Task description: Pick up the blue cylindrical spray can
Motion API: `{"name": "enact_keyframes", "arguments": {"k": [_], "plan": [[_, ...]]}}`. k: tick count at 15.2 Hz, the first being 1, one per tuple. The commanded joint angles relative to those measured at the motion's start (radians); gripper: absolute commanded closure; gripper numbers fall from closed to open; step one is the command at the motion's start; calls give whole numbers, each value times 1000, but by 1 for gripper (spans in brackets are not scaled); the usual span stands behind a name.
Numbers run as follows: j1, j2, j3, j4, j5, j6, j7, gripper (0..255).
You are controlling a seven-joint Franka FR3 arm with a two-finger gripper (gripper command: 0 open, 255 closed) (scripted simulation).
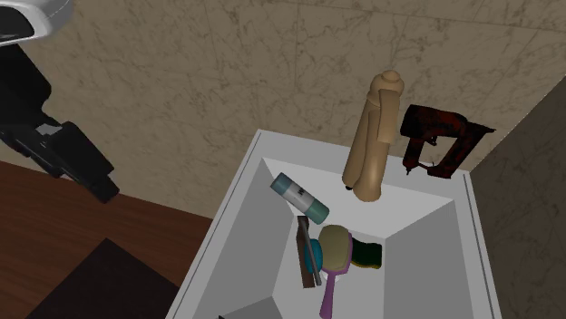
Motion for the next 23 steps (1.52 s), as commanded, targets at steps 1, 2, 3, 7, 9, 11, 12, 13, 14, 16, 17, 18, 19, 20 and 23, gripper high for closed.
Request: {"name": "enact_keyframes", "arguments": {"k": [1,2,3,7,9,11,12,13,14,16,17,18,19,20,23], "plan": [[0,0,0,0,0,0,0,0],[-9,25,3,-8,16,28,37,0],[-17,51,7,-14,31,56,72,0],[-49,165,17,-29,91,171,207,0],[-63,226,19,-29,119,228,269,0],[-75,290,20,-26,146,285,329,0],[-81,322,20,-22,160,313,357,0],[-87,355,20,-18,174,340,385,0],[-93,389,19,-13,187,368,412,0],[-103,456,16,1,215,421,463,0],[-107,490,14,9,229,447,487,0],[-112,524,11,18,244,473,510,0],[-116,559,8,28,259,498,533,0],[-120,593,5,38,274,523,554,0],[-132,697,-6,74,323,593,614,0]]}}
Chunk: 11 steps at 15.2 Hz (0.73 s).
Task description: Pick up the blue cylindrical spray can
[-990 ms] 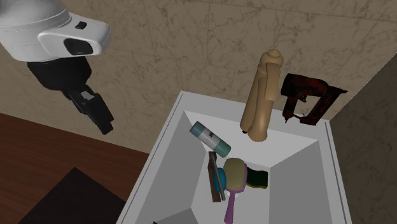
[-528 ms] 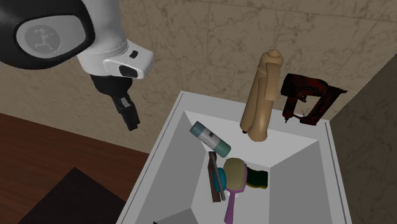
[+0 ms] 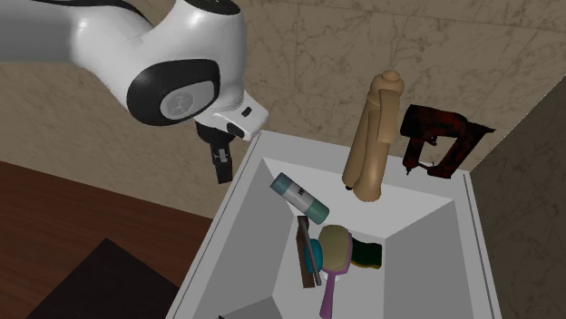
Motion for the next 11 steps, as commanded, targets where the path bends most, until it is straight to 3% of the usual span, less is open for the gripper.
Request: {"name": "enact_keyframes", "arguments": {"k": [1,11], "plan": [[-8,61,-8,22,34,42,41,0],[-56,402,-42,187,244,225,180,0]]}}
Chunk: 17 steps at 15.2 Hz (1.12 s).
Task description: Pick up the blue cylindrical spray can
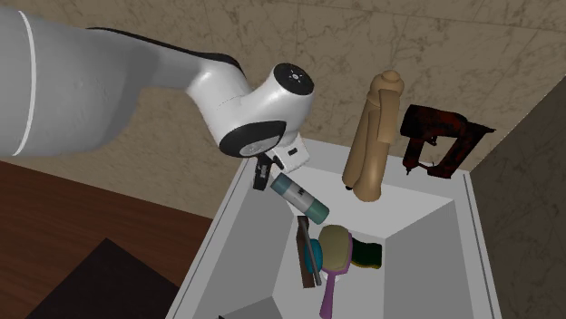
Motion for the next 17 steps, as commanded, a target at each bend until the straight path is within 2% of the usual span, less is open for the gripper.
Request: {"name": "enact_keyframes", "arguments": {"k": [1,10,17], "plan": [[-14,65,-4,32,48,33,23,0],[-94,361,2,224,260,145,118,0],[-110,446,20,256,299,194,92,0]]}}
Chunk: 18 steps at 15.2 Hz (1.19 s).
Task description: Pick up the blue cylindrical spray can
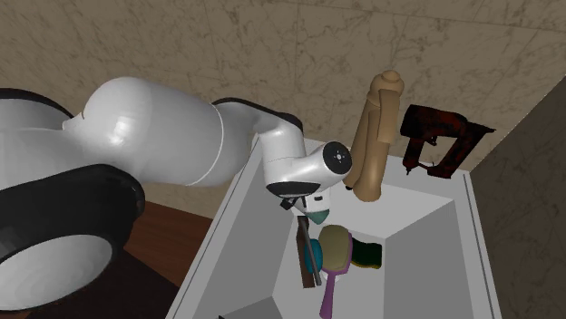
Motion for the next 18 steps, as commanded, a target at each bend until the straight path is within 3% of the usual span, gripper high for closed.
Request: {"name": "enact_keyframes", "arguments": {"k": [1,3,4,18], "plan": [[-4,23,5,10,7,12,-10,0],[-5,30,6,12,10,15,-14,0],[-6,32,7,15,10,16,-15,255],[3,-24,-7,-4,-10,-18,14,255]]}}
